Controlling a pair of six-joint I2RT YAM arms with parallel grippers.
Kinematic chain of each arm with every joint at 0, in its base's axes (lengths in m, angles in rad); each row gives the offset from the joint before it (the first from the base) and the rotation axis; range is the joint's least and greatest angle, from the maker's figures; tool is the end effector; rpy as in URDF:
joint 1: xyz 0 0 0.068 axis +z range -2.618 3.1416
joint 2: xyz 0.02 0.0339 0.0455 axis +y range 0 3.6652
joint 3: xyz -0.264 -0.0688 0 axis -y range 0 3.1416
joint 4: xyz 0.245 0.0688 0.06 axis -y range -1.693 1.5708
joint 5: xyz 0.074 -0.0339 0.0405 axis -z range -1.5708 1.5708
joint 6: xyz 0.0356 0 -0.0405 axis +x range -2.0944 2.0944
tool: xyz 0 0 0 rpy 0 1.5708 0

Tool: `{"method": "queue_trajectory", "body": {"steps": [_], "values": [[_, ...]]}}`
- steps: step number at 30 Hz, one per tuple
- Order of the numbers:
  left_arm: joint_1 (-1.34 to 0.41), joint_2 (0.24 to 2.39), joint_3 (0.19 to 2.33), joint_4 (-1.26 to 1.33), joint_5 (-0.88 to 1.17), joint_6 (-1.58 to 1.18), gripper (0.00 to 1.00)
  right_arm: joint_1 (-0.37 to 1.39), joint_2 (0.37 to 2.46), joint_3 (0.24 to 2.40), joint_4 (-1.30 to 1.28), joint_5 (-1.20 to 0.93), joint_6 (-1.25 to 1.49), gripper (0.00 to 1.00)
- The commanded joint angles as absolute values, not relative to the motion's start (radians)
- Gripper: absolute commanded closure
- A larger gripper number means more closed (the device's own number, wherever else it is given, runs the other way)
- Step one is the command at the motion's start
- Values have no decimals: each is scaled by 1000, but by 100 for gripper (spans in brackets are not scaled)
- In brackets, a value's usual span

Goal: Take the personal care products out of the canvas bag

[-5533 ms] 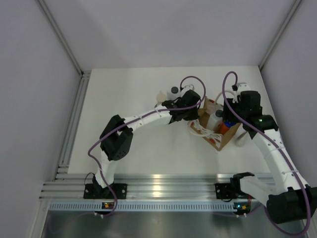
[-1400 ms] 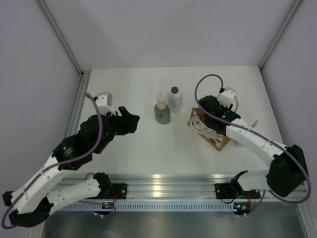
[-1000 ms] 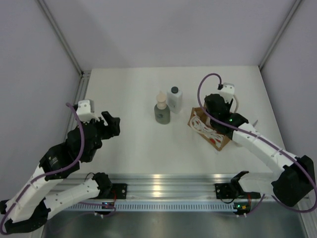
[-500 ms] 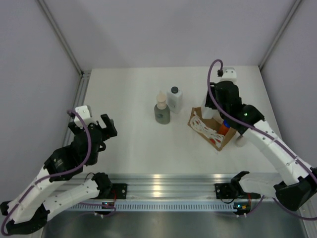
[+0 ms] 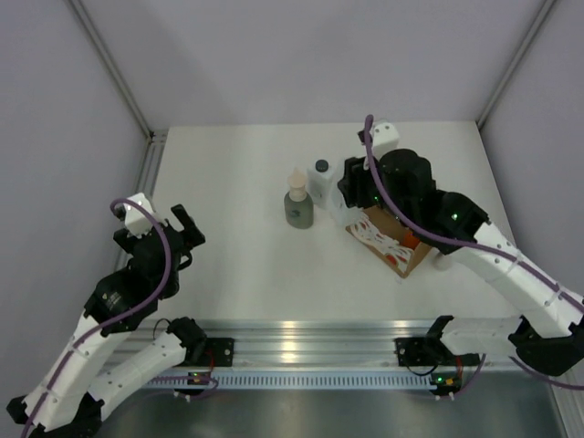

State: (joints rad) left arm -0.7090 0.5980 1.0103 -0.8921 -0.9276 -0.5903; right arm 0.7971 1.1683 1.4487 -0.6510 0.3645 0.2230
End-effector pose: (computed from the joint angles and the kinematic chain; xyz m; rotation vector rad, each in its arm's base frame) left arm 0.0844 -0.0349 0.3713 -0.4318 1.8006 0.0552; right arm 0.1736 0.1595 0.4430 -0.3105 1.9049 0.3317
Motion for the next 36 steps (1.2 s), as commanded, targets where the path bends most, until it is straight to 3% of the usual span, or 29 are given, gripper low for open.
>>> {"method": "queue_trajectory", "body": {"steps": [1,8,17,27,34,36], "values": [[-651,604,1006,-879,-896,-604,2,925,1176,1483,-413,324,186,100],[-595,614,1008,-879,-884,-611,2,1046,1287,1319,-74,261,138,100],[-592,615,1002,-873,-876,-606,2,1052,1589,1315,259,244,49,100],[-591,612,999,-871,-873,-606,2,1049,1795,1305,523,229,-51,100],[-592,618,992,-856,-848,-589,2,1003,1858,1327,510,144,21,100],[-592,618,992,-856,-845,-588,2,1003,1852,1316,512,127,20,89]]}}
